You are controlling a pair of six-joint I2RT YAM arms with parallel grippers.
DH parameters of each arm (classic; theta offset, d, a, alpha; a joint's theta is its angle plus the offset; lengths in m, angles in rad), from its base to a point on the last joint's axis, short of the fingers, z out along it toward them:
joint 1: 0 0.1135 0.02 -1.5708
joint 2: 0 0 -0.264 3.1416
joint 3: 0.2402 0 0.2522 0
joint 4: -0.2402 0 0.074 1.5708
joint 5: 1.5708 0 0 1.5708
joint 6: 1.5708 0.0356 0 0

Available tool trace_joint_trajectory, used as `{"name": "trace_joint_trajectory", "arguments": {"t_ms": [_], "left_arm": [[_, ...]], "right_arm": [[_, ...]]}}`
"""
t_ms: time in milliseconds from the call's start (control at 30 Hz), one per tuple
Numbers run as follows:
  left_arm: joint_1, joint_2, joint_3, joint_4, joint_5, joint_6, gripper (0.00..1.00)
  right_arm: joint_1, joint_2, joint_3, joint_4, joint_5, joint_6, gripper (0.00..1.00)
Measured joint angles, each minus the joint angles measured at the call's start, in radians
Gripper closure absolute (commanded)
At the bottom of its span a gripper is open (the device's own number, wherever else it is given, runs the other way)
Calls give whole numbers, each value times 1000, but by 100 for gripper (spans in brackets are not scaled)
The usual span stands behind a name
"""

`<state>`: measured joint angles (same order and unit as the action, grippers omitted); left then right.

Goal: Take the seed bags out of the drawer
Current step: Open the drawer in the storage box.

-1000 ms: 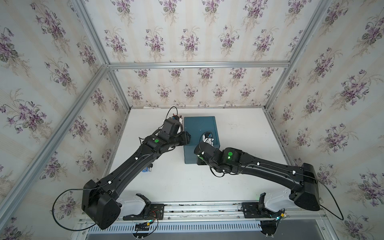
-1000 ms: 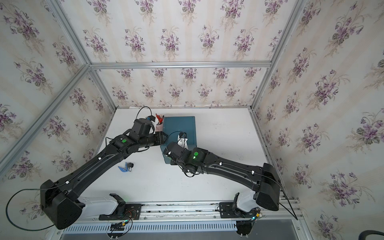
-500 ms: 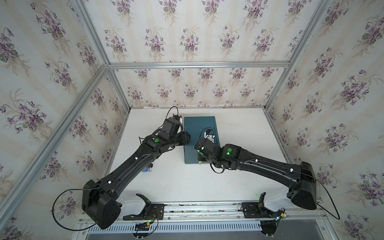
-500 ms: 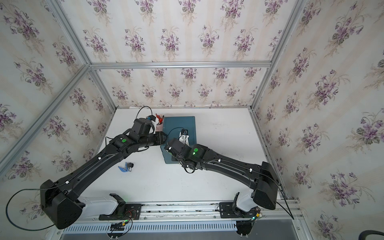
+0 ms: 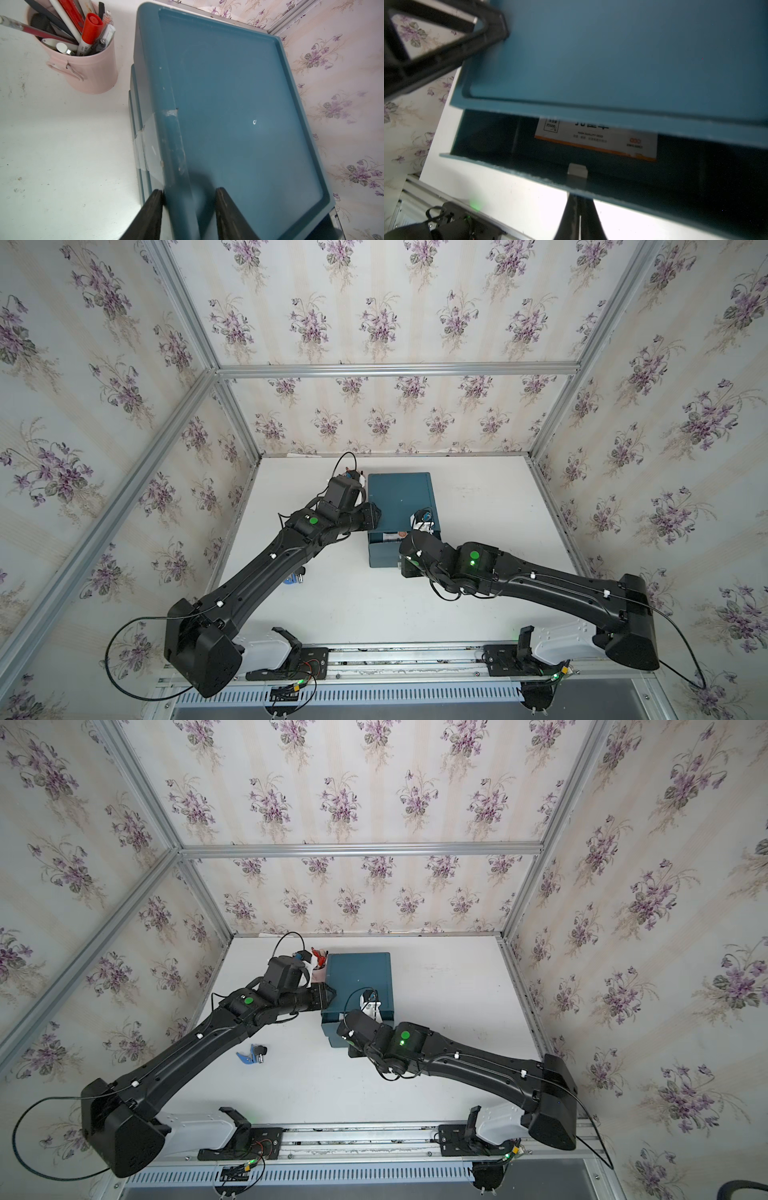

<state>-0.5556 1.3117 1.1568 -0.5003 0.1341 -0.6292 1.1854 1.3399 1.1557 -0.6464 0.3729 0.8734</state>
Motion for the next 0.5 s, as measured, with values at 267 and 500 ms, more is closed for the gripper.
{"name": "trace_joint_trajectory", "arguments": {"t_ms": [267, 500], "left_arm": [[1, 10, 0, 18, -11, -30, 57], [0, 8, 0, 16, -30, -32, 58]], "right_arm": [[135, -150, -98, -32, -15, 25, 100], [235, -174, -129, -70, 1, 73, 100]]}}
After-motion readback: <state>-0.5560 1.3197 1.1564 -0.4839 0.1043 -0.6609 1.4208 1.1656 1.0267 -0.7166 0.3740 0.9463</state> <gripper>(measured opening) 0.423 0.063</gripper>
